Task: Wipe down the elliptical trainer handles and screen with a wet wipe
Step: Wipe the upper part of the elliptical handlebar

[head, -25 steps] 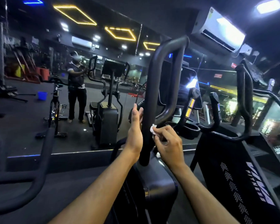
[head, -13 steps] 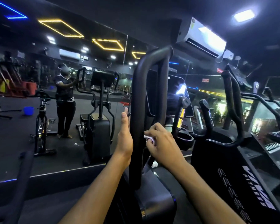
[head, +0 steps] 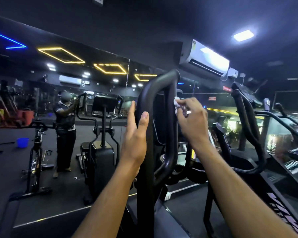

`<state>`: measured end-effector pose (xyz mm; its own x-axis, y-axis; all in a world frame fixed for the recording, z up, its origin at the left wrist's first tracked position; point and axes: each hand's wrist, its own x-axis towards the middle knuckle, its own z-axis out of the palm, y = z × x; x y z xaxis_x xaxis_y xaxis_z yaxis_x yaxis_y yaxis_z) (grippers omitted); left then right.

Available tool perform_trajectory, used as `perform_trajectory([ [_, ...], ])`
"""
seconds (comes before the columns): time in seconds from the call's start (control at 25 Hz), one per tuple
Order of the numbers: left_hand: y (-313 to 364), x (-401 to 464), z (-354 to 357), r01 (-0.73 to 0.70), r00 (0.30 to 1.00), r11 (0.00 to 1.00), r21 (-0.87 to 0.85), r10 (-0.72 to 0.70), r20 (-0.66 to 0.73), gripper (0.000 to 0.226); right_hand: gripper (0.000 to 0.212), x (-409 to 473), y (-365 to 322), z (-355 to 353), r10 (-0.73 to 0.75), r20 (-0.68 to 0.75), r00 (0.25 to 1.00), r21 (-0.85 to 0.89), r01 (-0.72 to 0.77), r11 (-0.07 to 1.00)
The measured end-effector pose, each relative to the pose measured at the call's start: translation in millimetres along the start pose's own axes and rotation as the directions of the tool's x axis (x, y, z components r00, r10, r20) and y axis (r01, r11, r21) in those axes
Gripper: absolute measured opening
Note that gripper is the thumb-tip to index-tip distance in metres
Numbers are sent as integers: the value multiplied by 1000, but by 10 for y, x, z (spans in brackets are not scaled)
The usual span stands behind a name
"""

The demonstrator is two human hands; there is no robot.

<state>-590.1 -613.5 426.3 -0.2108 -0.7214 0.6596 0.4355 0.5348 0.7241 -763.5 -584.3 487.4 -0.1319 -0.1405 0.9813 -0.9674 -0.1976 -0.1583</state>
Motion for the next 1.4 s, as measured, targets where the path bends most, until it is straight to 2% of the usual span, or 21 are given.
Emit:
perform_trajectory([
  [0.16, -121, 200, -160, 66, 990, 947, -315, -21, 143, 63, 28, -644, -217, -122, 109, -31, 994, 47, -108, 993],
  [0.28, -317, 30, -269, 40, 993, 943, -330, 0, 119, 52, 24, -1200, -801, -177, 113, -48, 992, 240, -98, 966],
  [0.36, -510, -270, -525, 32, 994, 945, -325, 5, 114, 49, 18, -1684, -1283, 21, 84, 14, 996, 382, -84, 921],
  [0.44, -746, -513, -918, 41, 994, 959, -279, -10, 111, 48, 20, -2106, -1537, 383, 169, 143, 975, 496, -219, 841],
  [0.52, -1025, -626, -1387, 75, 990, 977, -199, -50, 128, 42, 21, -2387, -1589, 797, 375, 252, 892, 532, -452, 716],
  [0.64, -1370, -563, -1933, 119, 974, 989, -91, -99, 205, 27, 19, -2504, -1456, 1275, 638, 402, 657, 540, -733, 414],
  [0.72, -1649, -490, -2154, 181, 953, 982, -46, -164, 255, 22, 13, -2574, -1341, 1563, 681, 504, 532, 505, -821, 268],
  [0.8, -1935, -390, -2277, 250, 932, 968, -33, -231, 278, 26, 13, -2671, -1186, 1815, 689, 571, 447, 474, -864, 168],
  [0.92, -2375, -208, -2329, 322, 891, 946, 28, -312, 330, 17, 15, -2834, -945, 2068, 717, 603, 349, 389, -914, 118],
  [1.08, -2905, 123, -2244, 367, 832, 929, 54, -354, 427, 9, 21, -2947, -573, 2330, 730, 627, 273, 354, -934, 45],
  [1.2, -3202, 417, -2131, 388, 775, 919, 74, -368, 513, 13, 28, -2972, -279, 2479, 764, 585, 271, 393, -919, 26],
  [1.32, -3394, 691, -2009, 347, 730, 932, 108, -341, 593, 13, 32, -2963, -35, 2603, 784, 535, 315, 386, -916, 105],
  [1.4, -3534, 843, -1899, 349, 700, 931, 110, -337, 630, 10, 28, -2943, 109, 2662, 801, 508, 316, 371, -920, 128],
])
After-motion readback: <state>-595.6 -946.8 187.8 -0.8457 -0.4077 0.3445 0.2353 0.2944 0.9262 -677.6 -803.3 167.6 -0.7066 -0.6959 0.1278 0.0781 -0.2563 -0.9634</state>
